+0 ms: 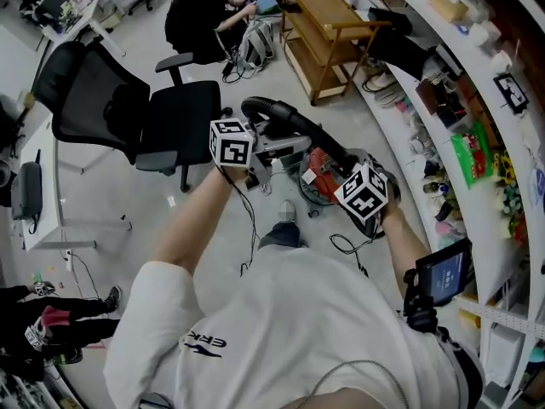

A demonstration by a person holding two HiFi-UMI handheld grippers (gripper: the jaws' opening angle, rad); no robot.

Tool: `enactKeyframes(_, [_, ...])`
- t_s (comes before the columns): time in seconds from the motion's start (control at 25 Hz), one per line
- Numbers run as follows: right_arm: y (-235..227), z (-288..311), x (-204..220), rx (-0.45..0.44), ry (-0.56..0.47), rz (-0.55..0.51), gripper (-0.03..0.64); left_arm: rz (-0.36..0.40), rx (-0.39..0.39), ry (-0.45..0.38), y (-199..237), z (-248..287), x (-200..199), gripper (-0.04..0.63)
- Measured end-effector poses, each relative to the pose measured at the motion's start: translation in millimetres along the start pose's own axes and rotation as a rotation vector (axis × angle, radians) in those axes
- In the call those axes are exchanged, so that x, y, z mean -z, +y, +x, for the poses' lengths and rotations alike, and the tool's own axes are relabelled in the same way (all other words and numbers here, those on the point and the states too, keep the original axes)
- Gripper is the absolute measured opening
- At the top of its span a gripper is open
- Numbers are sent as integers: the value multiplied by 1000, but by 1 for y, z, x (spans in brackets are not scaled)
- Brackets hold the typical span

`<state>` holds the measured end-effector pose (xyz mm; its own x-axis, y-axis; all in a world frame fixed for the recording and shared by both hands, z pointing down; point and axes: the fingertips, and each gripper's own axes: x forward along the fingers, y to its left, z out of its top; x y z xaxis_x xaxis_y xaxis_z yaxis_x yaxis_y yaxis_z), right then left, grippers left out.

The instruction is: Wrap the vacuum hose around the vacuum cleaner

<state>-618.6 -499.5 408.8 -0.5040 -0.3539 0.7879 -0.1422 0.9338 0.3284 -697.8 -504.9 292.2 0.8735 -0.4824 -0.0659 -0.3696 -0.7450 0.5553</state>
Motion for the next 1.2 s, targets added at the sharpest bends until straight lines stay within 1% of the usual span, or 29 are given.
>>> enactKeyframes(0.08, [16, -6, 5, -10, -1, 1, 141, -15, -30, -43, -9, -3, 10, 229])
enactKeyframes(0.16, [32, -9, 10, -27, 1, -1, 141, -30, -49, -68, -18, -6, 22, 238])
enactKeyframes(0.28, [56, -10, 20, -57, 3, -12, 141, -60, -39, -86, -35, -12, 41, 238])
enactKeyframes(0.36, [70, -11, 25, -66, 2, -24, 141, -76, -47, -98, -43, -16, 51, 238])
enactKeyframes(0.56, [108, -12, 25, -94, -18, -61, 141, -152, -136, -213, -54, -32, 68, 238])
enactKeyframes(0.68, [131, -11, 27, -132, -21, -90, 141, -189, -180, -238, -61, -45, 85, 238])
enactKeyframes(1.04, [206, -13, 32, -222, -43, -185, 141, -217, -266, -274, -98, -86, 138, 238])
enactKeyframes(1.2, [240, -20, 33, -244, -56, -224, 141, -195, -302, -298, -124, -104, 160, 238])
